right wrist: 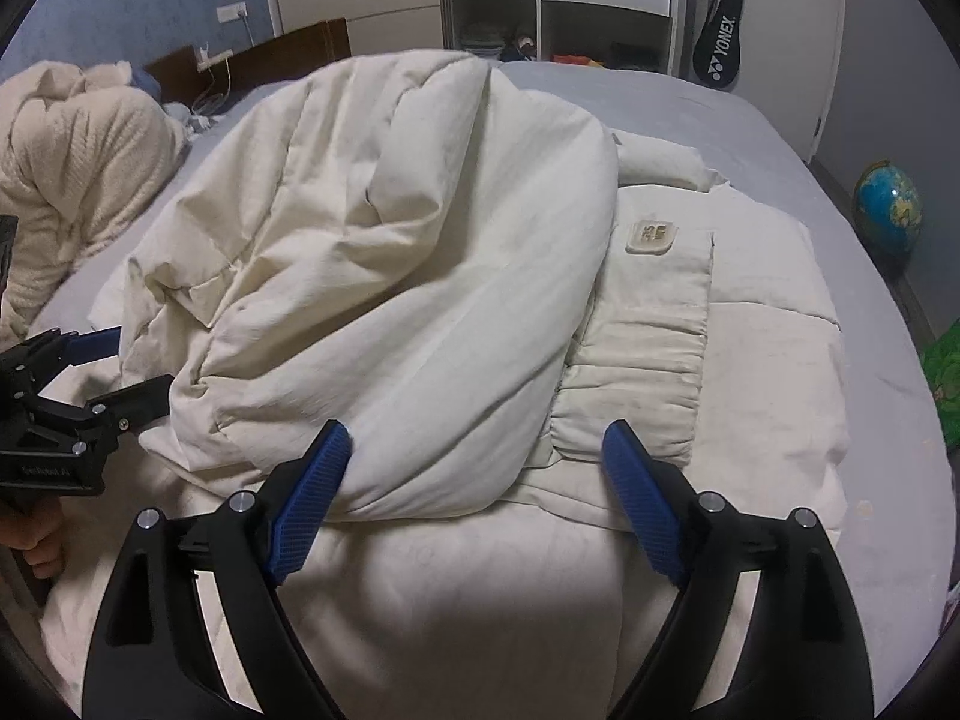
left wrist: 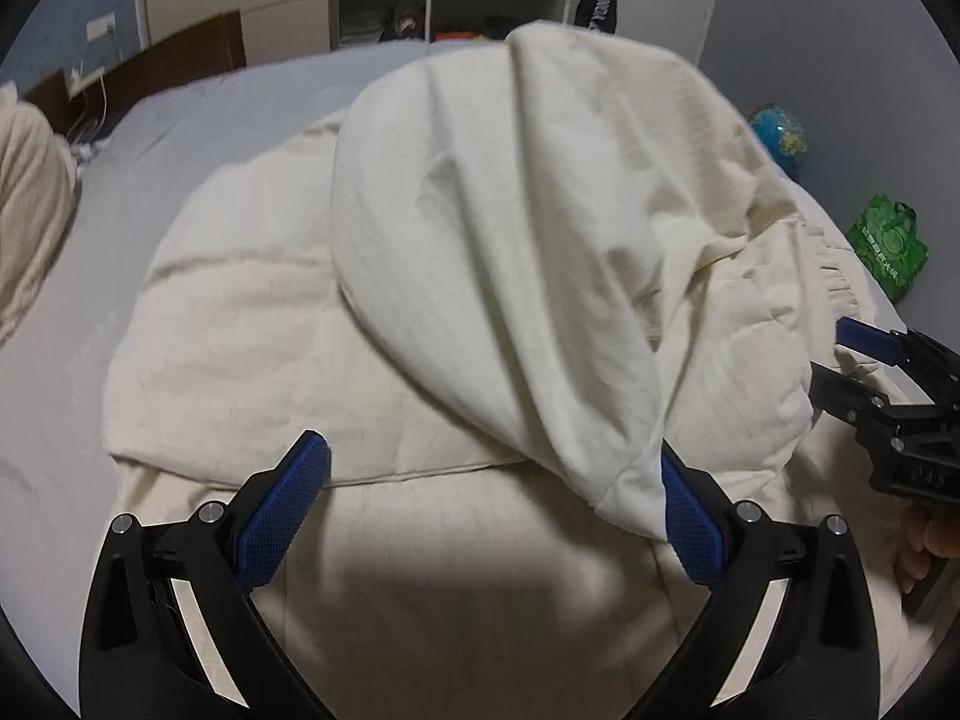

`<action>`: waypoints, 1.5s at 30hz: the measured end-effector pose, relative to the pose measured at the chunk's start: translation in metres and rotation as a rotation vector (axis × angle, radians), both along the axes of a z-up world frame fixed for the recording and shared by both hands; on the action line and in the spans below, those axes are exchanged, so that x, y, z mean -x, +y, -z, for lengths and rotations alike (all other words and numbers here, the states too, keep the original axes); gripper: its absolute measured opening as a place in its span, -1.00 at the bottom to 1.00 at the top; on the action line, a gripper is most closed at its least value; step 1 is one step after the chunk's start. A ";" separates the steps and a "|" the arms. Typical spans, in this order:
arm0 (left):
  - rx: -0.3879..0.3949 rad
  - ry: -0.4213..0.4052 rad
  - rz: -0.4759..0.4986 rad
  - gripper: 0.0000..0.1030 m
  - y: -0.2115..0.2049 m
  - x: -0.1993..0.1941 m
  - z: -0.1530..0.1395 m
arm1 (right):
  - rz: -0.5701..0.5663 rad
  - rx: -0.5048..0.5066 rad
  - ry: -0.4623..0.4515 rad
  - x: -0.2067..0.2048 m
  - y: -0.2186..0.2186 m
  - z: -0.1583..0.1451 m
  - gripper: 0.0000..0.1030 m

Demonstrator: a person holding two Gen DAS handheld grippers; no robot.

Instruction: Fold large clothes

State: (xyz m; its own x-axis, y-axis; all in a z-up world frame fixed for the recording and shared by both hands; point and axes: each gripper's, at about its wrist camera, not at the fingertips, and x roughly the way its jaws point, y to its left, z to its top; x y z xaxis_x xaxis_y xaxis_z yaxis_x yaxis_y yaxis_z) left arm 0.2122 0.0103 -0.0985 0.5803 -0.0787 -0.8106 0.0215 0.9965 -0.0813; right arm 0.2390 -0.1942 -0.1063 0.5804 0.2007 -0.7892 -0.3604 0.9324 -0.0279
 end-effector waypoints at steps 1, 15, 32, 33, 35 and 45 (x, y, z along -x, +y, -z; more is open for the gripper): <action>0.008 0.006 0.000 0.89 0.004 -0.004 0.002 | 0.002 0.003 0.005 -0.001 0.000 0.002 0.63; 0.091 -0.051 0.036 0.87 0.020 0.030 -0.027 | 0.013 -0.071 -0.032 0.032 -0.029 -0.026 0.63; -0.058 -0.094 -0.093 0.87 0.063 0.104 -0.083 | 0.198 -0.152 0.065 0.082 -0.124 -0.061 0.64; -0.062 -0.073 -0.109 0.87 0.068 0.108 -0.084 | 0.203 -0.152 0.068 0.084 -0.125 -0.060 0.64; -0.086 -0.029 -0.144 0.87 0.077 0.118 -0.083 | 0.216 -0.152 0.088 0.087 -0.127 -0.059 0.64; 0.035 0.086 -0.231 0.87 0.111 0.159 -0.075 | 0.283 -0.165 0.181 0.109 -0.146 -0.053 0.64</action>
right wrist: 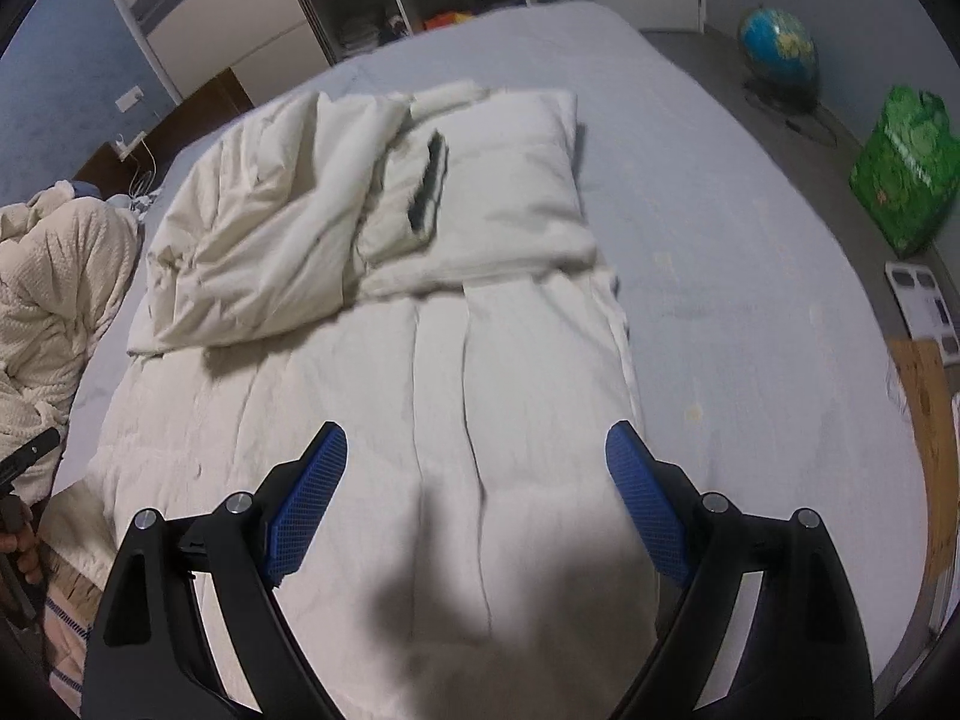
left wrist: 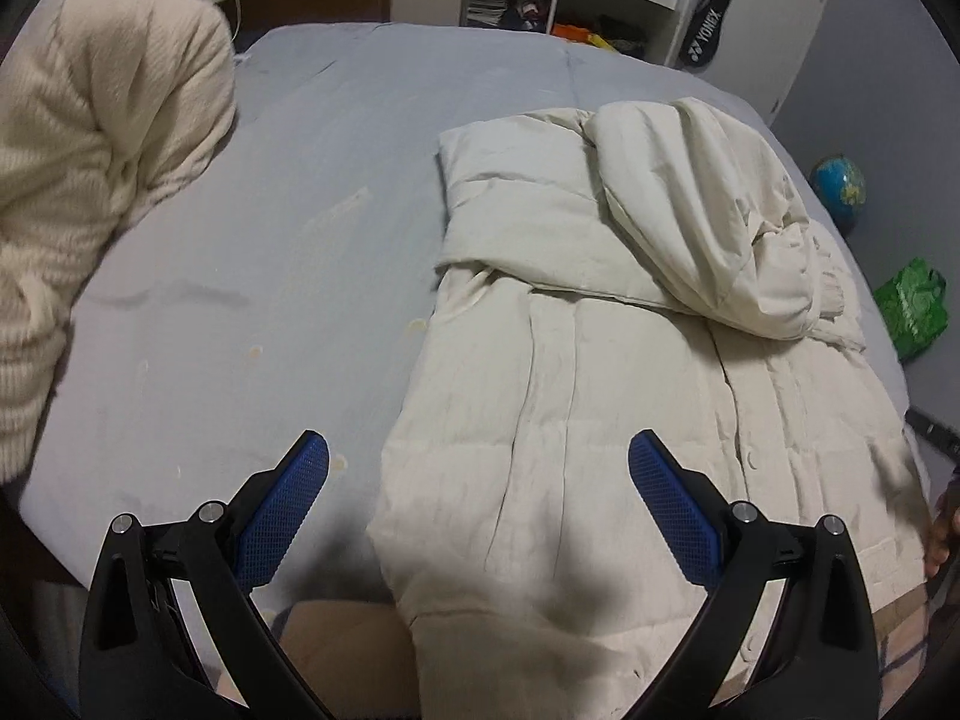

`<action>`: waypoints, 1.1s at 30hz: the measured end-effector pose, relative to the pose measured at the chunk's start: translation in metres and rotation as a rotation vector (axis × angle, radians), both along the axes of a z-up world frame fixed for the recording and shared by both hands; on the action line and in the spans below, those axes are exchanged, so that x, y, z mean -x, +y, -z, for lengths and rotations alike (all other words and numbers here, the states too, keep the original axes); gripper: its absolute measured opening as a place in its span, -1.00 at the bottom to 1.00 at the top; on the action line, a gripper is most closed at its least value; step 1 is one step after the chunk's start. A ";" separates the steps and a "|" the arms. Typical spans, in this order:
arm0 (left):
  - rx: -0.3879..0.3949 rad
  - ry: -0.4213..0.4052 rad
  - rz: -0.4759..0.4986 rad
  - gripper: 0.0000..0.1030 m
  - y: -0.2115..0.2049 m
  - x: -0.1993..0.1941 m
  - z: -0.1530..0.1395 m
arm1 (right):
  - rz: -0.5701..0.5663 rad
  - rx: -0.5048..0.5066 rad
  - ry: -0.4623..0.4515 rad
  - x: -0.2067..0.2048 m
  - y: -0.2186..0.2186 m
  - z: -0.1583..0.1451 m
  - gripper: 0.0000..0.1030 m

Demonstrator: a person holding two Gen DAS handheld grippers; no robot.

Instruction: Fold large clothes

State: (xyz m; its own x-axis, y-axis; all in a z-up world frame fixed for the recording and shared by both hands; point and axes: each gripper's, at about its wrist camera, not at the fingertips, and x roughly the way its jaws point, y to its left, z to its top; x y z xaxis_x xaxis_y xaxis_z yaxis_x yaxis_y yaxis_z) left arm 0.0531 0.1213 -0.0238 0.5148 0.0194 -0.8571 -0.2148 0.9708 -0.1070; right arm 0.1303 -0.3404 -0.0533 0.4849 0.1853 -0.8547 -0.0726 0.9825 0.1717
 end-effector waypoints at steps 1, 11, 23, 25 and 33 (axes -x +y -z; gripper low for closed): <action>0.014 0.006 -0.007 0.87 0.002 0.002 0.001 | 0.006 0.002 0.009 0.003 -0.001 0.000 0.64; 0.180 0.117 0.057 0.57 0.001 0.014 0.016 | 0.012 -0.021 0.040 0.033 -0.006 -0.003 0.64; 0.219 0.119 0.035 -0.24 0.007 0.043 0.017 | 0.094 -0.107 0.037 0.074 -0.035 -0.007 0.62; 0.210 0.125 0.040 -0.24 0.006 0.042 0.017 | 0.125 -0.138 0.039 0.077 -0.044 -0.006 0.62; 0.187 0.159 0.072 -0.33 -0.001 0.040 0.022 | 0.176 -0.282 0.080 0.087 -0.072 0.006 0.19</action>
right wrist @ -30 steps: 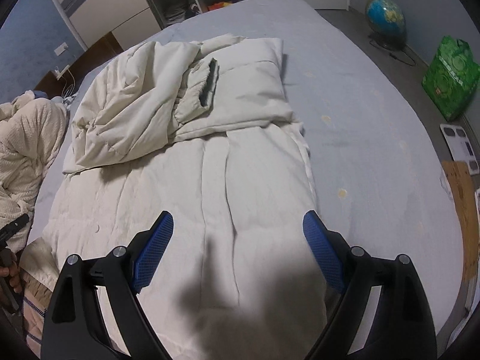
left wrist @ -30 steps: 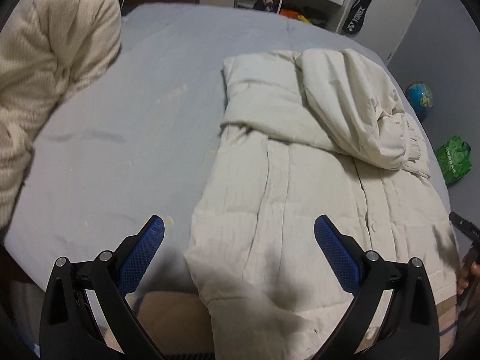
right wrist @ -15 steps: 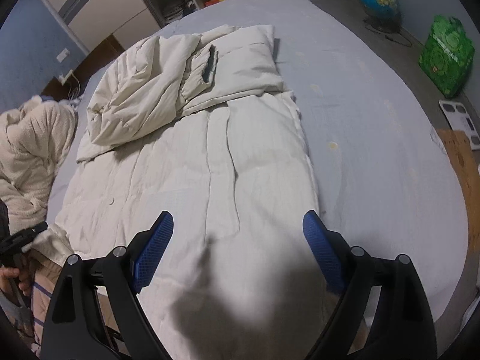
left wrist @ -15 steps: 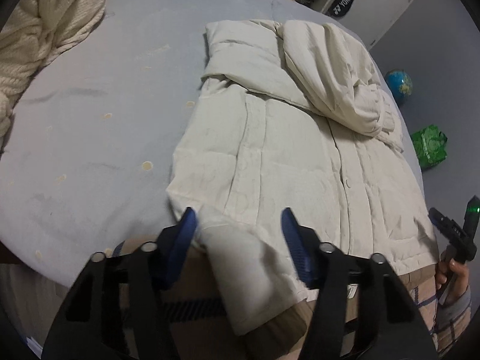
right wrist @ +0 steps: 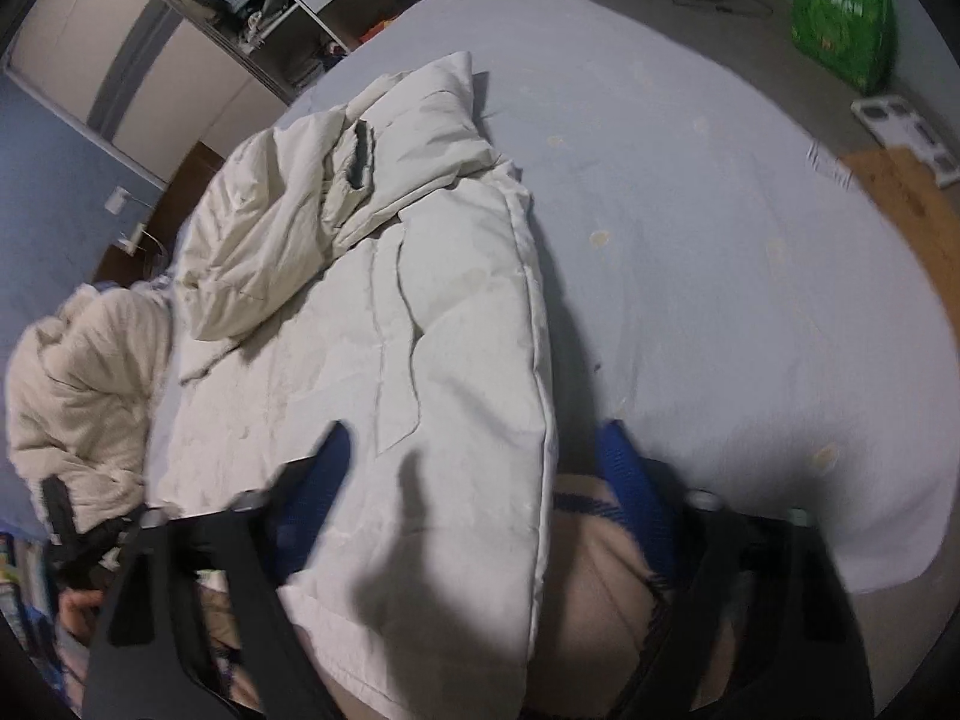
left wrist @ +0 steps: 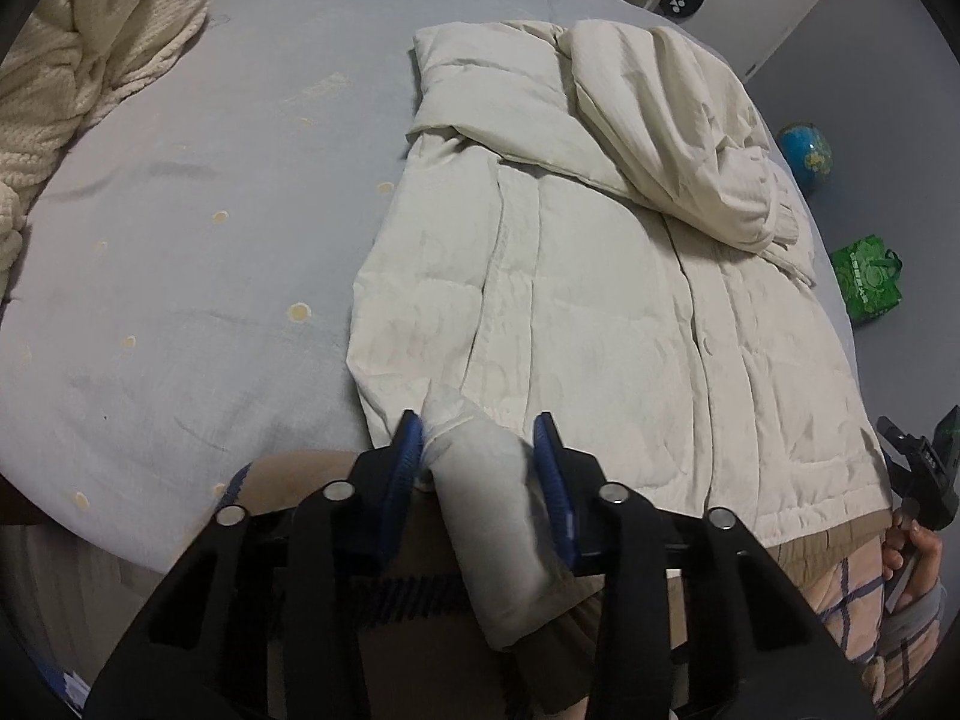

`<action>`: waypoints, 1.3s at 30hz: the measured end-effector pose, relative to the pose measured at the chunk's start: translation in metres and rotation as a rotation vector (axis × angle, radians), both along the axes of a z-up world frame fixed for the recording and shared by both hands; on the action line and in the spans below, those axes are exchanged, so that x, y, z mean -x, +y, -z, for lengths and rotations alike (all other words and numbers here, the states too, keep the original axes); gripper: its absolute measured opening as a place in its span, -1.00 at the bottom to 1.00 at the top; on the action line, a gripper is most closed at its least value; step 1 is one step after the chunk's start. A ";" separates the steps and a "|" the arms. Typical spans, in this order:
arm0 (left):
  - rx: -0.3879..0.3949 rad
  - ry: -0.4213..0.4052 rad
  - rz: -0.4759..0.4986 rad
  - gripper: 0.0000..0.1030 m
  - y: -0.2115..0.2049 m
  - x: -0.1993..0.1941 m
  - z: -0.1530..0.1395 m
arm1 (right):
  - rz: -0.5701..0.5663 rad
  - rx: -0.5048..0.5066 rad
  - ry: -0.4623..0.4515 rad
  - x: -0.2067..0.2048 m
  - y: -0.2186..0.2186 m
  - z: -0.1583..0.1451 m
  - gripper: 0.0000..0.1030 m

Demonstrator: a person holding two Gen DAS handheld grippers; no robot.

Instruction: Fold large clothes

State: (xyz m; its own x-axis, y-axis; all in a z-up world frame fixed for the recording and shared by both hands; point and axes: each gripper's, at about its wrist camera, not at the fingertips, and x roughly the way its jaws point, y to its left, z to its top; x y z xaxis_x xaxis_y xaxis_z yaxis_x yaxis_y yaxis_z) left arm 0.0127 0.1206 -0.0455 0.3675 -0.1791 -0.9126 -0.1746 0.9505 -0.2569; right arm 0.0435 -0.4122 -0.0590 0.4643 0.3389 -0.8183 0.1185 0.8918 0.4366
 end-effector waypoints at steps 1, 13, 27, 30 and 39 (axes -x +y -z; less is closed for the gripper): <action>0.009 -0.004 0.006 -0.37 0.000 0.001 0.000 | -0.004 -0.014 0.005 0.001 0.000 0.002 -0.09; 0.036 -0.059 0.069 -0.52 -0.008 0.023 -0.013 | -0.063 -0.106 -0.056 0.019 -0.001 -0.005 -0.47; -0.002 -0.022 0.103 -0.18 -0.019 0.022 -0.011 | -0.084 -0.106 -0.077 0.029 0.001 -0.010 -0.49; -0.024 -0.013 0.127 -0.41 -0.023 0.022 -0.010 | -0.093 -0.104 -0.090 0.029 0.002 -0.011 -0.55; 0.085 -0.124 0.093 -0.78 -0.006 0.042 -0.039 | -0.122 -0.170 -0.228 0.039 0.006 -0.037 -0.82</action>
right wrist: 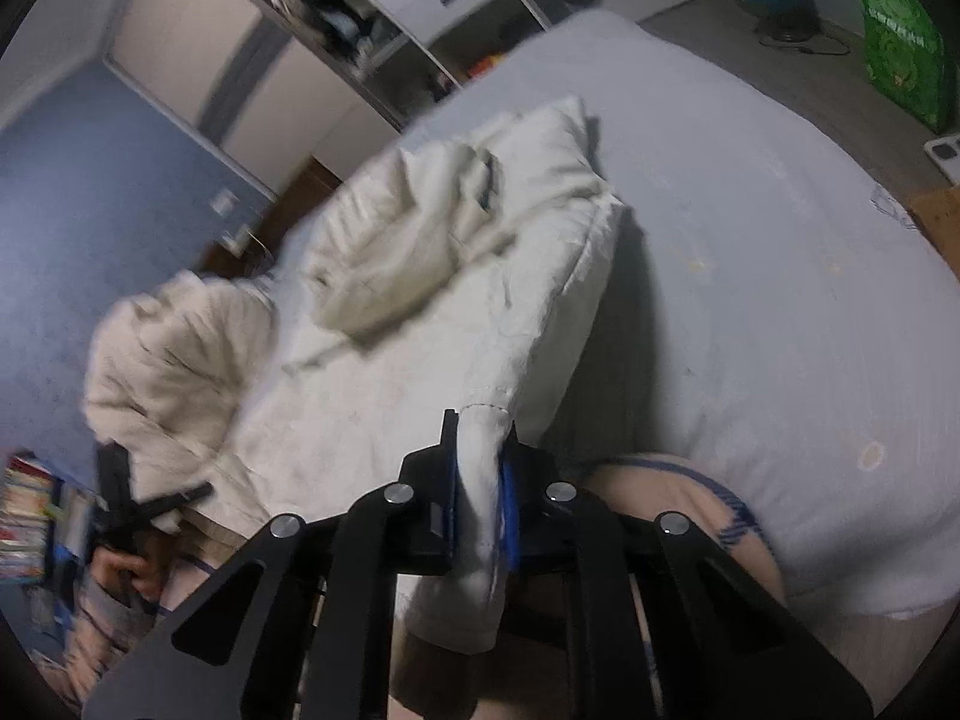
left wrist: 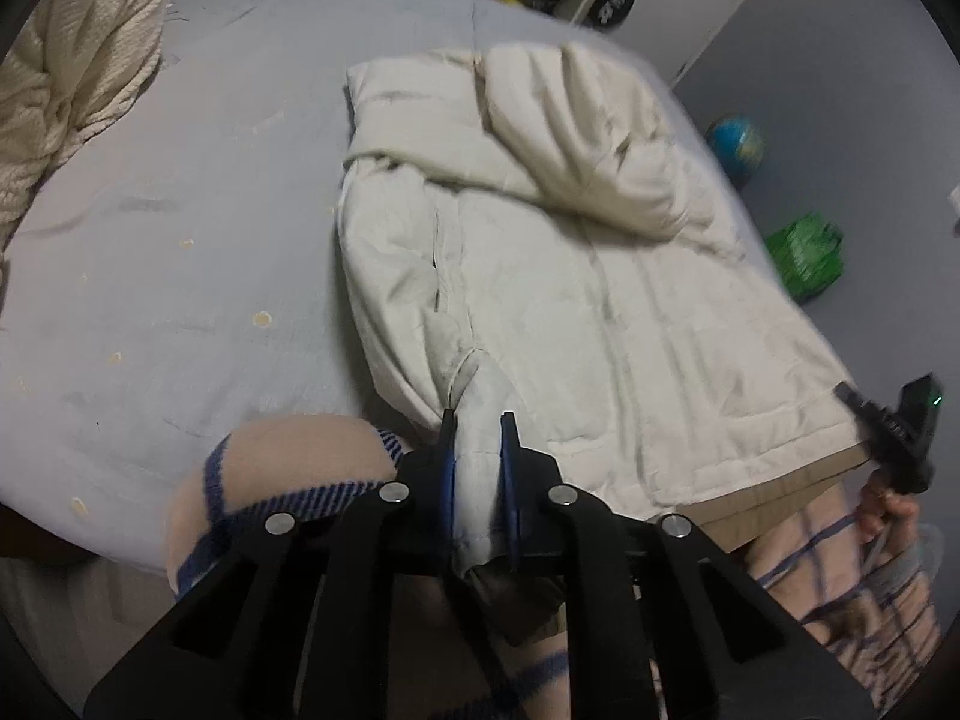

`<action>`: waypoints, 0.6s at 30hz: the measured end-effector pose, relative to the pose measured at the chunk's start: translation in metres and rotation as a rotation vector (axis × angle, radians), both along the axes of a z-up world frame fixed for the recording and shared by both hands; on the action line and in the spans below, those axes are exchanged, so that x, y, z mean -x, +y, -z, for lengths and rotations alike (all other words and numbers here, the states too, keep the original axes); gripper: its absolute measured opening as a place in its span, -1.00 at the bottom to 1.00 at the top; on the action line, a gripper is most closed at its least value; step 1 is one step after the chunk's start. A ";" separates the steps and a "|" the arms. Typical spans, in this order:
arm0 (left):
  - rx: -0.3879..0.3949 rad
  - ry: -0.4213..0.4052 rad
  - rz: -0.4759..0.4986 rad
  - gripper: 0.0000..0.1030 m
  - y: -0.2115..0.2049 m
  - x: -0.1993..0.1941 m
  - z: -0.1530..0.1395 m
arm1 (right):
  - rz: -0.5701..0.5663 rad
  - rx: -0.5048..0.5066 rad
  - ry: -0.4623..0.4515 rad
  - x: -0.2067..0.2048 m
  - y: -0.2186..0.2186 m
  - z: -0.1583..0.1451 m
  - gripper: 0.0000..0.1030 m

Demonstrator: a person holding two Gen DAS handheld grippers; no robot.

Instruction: Fold large clothes

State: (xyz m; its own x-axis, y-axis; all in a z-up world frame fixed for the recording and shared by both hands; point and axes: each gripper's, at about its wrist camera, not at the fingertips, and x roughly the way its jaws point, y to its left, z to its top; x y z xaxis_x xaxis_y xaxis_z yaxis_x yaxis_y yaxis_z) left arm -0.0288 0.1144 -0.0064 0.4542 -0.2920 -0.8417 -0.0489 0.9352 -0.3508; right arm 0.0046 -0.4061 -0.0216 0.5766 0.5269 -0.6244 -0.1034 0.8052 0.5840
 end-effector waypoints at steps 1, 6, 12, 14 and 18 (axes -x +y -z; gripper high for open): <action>0.015 -0.015 -0.007 -0.80 0.003 0.003 -0.006 | 0.010 -0.036 -0.023 0.000 -0.002 -0.007 -0.83; 0.085 -0.079 -0.038 -0.83 0.031 0.015 -0.038 | 0.036 -0.155 -0.071 -0.004 -0.013 -0.030 -0.85; 0.117 0.012 -0.046 -0.84 0.049 0.032 0.000 | 0.065 -0.144 0.001 0.001 -0.035 -0.010 -0.86; 0.135 0.034 -0.050 -0.80 0.053 0.038 0.018 | 0.064 -0.111 0.044 0.004 -0.037 0.003 -0.87; 0.183 0.019 -0.055 -0.35 0.063 0.036 0.017 | 0.057 -0.101 0.129 0.006 -0.046 0.024 -0.86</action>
